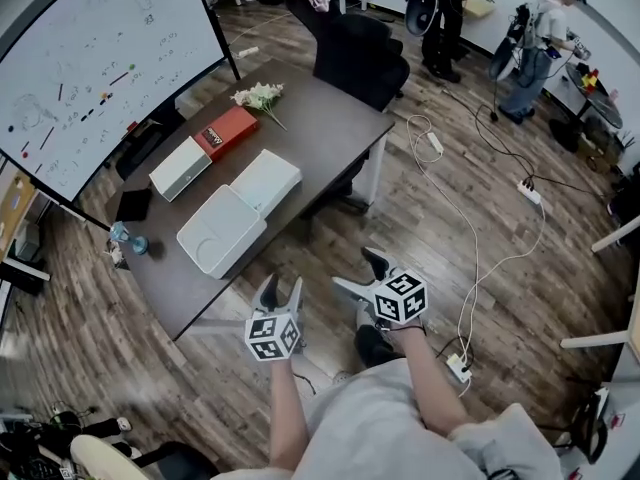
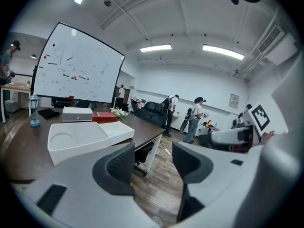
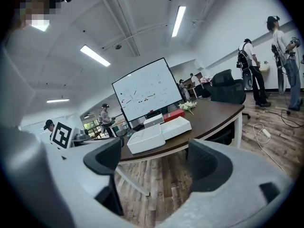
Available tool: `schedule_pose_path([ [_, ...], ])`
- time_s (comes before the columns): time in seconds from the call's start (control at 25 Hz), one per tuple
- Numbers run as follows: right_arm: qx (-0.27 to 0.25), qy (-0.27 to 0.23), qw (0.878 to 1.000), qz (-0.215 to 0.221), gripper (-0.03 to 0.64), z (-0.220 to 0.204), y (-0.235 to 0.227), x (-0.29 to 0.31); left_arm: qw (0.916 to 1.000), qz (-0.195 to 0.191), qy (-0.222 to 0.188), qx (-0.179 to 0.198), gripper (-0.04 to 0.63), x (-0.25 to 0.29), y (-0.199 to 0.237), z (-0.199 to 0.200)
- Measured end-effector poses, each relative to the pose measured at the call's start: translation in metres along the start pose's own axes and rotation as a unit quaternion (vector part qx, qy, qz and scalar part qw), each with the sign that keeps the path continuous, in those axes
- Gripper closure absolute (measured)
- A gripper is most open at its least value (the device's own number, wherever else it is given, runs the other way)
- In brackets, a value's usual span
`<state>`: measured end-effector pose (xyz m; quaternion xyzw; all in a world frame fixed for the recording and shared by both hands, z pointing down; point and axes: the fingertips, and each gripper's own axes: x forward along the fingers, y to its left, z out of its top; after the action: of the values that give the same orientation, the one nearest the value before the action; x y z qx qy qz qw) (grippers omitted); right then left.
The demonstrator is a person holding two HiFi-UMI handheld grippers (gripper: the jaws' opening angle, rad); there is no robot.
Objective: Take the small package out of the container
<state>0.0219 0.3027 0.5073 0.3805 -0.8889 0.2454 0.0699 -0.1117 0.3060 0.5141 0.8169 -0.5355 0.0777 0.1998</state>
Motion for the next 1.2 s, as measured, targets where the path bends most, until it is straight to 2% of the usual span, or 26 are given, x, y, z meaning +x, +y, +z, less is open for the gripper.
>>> schedule_pose_path([
  [0.32, -0.001, 0.004, 1.0, 0.002, 0.201, 0.047, -0.06, 0.037, 0.9997, 0.018, -0.017, 0.001, 0.359, 0.06, 0.013, 0.049],
  [0.64, -0.007, -0.005, 0.999, 0.039, 0.255, 0.08, -0.103, 0.076, 0.9984, 0.056, -0.013, 0.001, 0.359, 0.109, 0.029, 0.067],
  [0.88, -0.015, 0.006, 0.997, 0.071, 0.258, 0.088, -0.124, 0.095, 0.9963, 0.085, -0.015, -0.003, 0.362, 0.133, 0.033, 0.071],
  [1.0, -0.027, 0.004, 0.995, 0.092, 0.245, 0.086, -0.126, 0.097, 0.9963, 0.085, -0.01, -0.008, 0.365, 0.143, 0.028, 0.065],
  [1.2, -0.012, 0.018, 0.995, 0.096, 0.245, 0.073, -0.133, 0.103, 0.9959, 0.09, 0.001, -0.012, 0.366, 0.144, 0.028, 0.054],
])
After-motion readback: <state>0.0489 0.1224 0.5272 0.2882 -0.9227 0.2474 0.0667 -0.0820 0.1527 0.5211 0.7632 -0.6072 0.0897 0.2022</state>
